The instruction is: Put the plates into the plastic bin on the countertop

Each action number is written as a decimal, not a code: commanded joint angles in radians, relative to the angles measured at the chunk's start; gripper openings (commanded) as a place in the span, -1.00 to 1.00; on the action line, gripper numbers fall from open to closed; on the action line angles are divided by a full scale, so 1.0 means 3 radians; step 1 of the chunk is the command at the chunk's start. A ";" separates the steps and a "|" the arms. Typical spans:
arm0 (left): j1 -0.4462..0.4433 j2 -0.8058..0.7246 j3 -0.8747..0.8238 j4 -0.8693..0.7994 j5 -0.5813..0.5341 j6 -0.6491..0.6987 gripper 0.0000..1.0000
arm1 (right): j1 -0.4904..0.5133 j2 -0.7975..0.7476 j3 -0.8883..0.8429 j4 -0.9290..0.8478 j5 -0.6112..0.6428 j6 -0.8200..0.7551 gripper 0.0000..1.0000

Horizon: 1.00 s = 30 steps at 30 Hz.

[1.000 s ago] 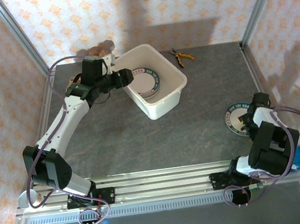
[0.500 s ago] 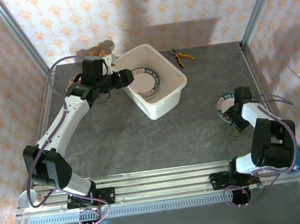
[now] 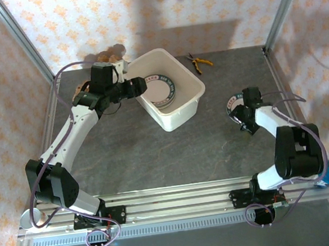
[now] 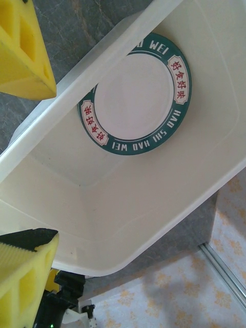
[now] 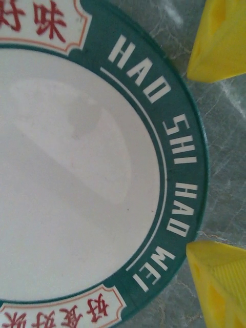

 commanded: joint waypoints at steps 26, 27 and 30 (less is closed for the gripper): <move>-0.0022 -0.0284 -0.0191 0.0131 -0.0012 0.0052 0.36 | -0.1104 -0.0073 -0.0610 0.1034 -0.1151 0.0326 0.32; -0.0022 -0.0289 -0.0201 0.0136 -0.0012 0.0047 0.36 | -0.1108 -0.0077 -0.0625 0.1076 -0.1142 0.0348 0.31; -0.0022 -0.0293 -0.0229 0.0151 -0.0022 0.0031 0.36 | -0.1116 -0.0048 -0.0627 0.1161 -0.1125 0.0411 0.26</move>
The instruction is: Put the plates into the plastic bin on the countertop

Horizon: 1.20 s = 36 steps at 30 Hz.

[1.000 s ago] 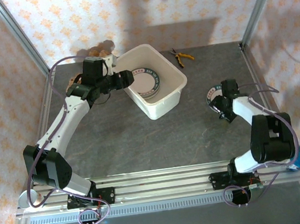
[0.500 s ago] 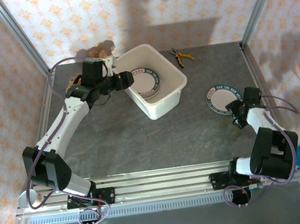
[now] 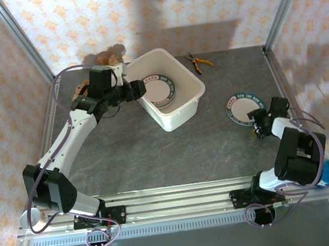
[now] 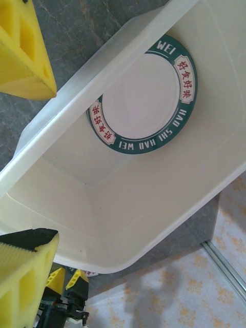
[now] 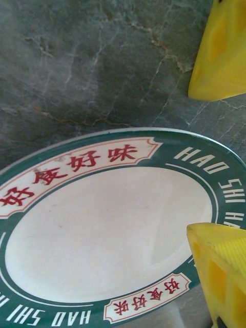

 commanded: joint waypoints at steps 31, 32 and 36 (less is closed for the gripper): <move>-0.0022 -0.0035 -0.0031 0.0235 -0.0098 -0.0109 0.36 | -0.0034 0.0073 0.0178 0.0004 0.0041 0.0193 -0.06; -0.0022 -0.0026 -0.0027 0.0241 -0.0098 -0.0114 0.36 | -0.0035 0.0088 0.0176 0.0022 0.0042 0.0200 -0.06; -0.0022 0.0027 0.0030 0.0227 -0.0068 -0.0125 0.36 | -0.0035 0.0243 0.0208 0.0107 -0.0014 0.0245 -0.07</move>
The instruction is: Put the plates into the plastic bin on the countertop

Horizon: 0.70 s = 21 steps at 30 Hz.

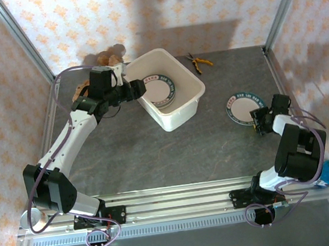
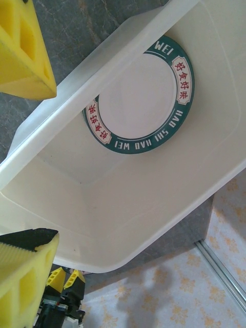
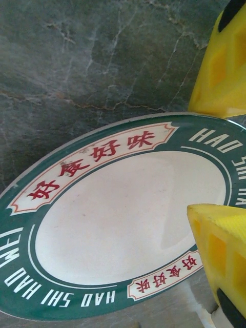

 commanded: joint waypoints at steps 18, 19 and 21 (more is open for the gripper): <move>-0.0022 0.0027 0.0082 0.0111 -0.0088 -0.0061 0.36 | 0.0010 0.0301 -0.0089 0.0413 0.0115 0.0004 -0.57; -0.0022 0.0027 0.0084 0.0116 -0.0084 -0.0066 0.36 | 0.0007 0.0271 -0.0103 0.0396 0.0113 -0.0001 -0.62; -0.0022 0.0031 0.0082 0.0135 -0.0074 -0.0079 0.36 | 0.0008 0.0208 -0.0146 0.0338 0.0123 -0.0014 -0.69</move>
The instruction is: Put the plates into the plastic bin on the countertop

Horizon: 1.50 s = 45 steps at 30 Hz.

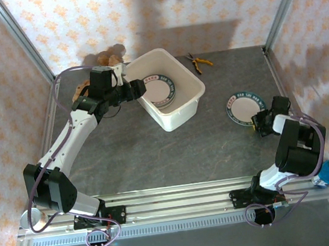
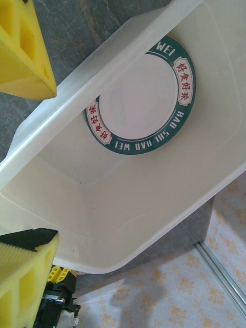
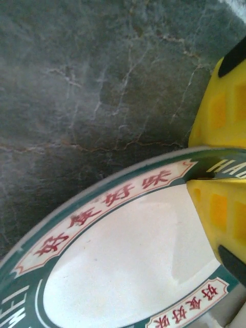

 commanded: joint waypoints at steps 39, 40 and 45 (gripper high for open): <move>0.0226 0.0138 0.0252 0.0359 0.0045 -0.0167 0.36 | 0.0532 -0.1904 0.1055 -0.1043 0.0569 0.0277 -1.00; 0.0240 0.0123 0.0235 0.0359 0.0044 -0.0175 0.36 | 0.0600 -0.1880 0.1114 -0.1021 0.0573 0.0291 -1.00; 0.0331 -0.0002 0.0123 0.0359 -0.0016 -0.0211 0.36 | 0.1072 -0.1642 0.1510 -0.0887 0.0646 0.0285 -1.00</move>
